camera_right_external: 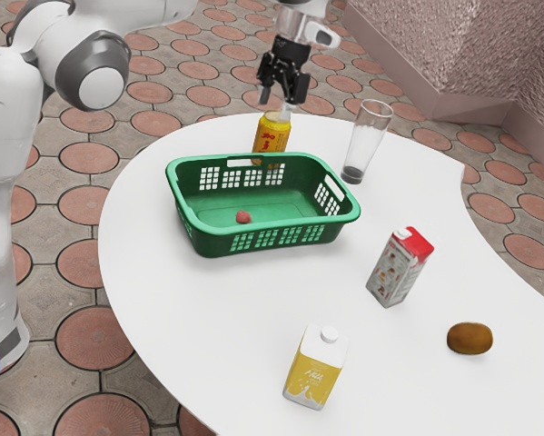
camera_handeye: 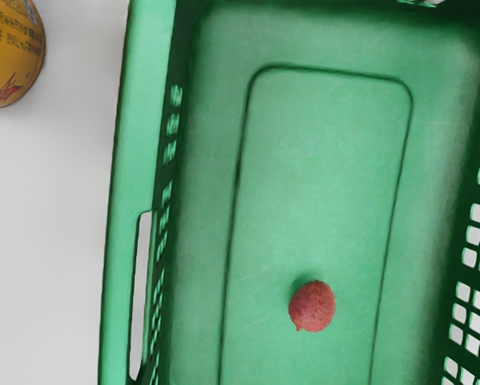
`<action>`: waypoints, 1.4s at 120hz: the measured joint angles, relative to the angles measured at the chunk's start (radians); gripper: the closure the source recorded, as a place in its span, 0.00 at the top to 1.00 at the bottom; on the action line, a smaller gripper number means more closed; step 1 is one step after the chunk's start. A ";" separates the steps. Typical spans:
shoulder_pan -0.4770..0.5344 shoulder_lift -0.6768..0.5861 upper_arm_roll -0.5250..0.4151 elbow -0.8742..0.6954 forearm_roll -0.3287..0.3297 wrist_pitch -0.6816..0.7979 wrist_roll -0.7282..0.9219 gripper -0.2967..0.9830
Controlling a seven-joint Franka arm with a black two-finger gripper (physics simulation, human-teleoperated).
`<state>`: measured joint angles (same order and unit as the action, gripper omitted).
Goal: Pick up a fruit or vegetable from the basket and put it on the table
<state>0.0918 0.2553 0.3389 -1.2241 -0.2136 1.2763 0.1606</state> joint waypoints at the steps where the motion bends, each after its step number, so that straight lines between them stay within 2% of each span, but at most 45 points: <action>1: 0.000 0.000 0.000 0.000 0.000 0.002 0.001 0.77; 12: -0.001 -0.005 0.002 0.007 -0.001 0.021 0.013 0.77; 26: 0.003 -0.169 0.004 0.207 0.003 0.038 0.066 0.77; 40: 0.019 -0.227 0.001 0.233 0.018 0.039 0.158 0.77; 48: 0.050 -0.195 -0.011 0.141 0.019 0.028 0.202 0.77; 52: 0.056 -0.131 -0.014 0.115 0.022 0.026 0.223 0.77; 62: -0.024 0.032 -0.019 0.092 0.033 0.033 0.270 0.77; 71: -0.088 0.087 -0.022 0.082 0.059 0.055 0.326 0.77; 80: -0.119 0.101 -0.031 0.034 0.077 0.104 0.397 0.77; 90: -0.106 0.120 -0.040 -0.012 0.088 0.168 0.466 0.77; 99: -0.127 0.098 -0.042 -0.071 0.165 0.213 0.503 0.77; 114: -0.151 0.059 -0.048 -0.096 0.241 0.192 0.589 0.77; 130: -0.174 0.045 -0.050 -0.100 0.252 0.125 0.682 0.77; 134: -0.178 0.033 -0.050 -0.144 0.251 0.136 0.702 0.77; 142: -0.173 -0.090 -0.053 -0.383 0.246 0.225 0.745 0.77; 150: -0.171 -0.173 -0.054 -0.550 0.241 0.326 0.789 0.77; 168: -0.237 -0.283 -0.049 -0.749 0.239 0.520 0.873 0.77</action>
<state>-0.1449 -0.0279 0.2901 -1.9729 0.0252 1.7962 1.0338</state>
